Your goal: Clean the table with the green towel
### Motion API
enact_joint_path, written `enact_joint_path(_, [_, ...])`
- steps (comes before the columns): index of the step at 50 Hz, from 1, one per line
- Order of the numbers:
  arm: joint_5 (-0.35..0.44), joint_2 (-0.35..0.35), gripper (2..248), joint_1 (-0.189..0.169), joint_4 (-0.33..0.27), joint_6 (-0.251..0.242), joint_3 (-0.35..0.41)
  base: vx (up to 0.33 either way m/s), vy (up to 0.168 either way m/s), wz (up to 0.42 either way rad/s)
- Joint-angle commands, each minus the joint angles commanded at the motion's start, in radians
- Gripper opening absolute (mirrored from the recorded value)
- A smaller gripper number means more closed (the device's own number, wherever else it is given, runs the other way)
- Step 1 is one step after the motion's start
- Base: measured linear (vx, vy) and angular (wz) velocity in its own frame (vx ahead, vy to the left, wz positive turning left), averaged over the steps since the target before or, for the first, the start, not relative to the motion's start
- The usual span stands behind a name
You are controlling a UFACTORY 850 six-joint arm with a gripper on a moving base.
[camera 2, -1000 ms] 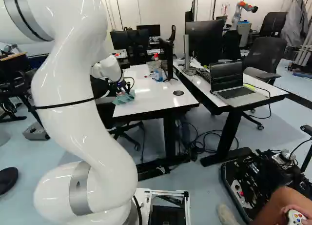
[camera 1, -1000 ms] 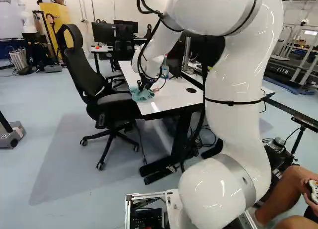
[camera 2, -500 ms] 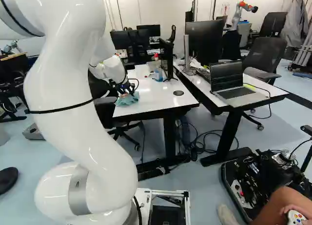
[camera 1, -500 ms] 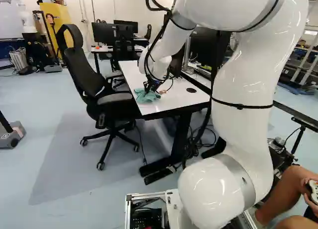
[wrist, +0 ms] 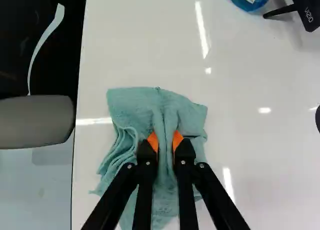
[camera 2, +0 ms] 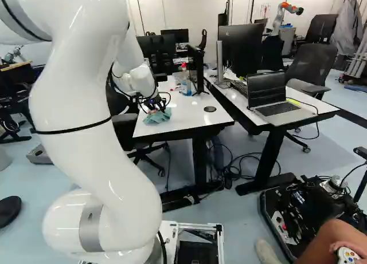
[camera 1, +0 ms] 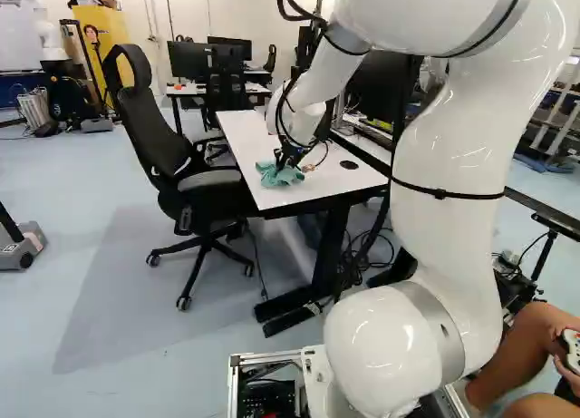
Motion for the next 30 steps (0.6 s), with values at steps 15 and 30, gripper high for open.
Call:
enact_joint_path(15, [0.000,-0.011,50,-0.005,0.000,0.000,-0.013,0.000,0.000,0.000])
enact_joint_path(30, [0.000,0.012,50,-0.003,0.000,0.000,-0.006,0.000,0.000,0.000])
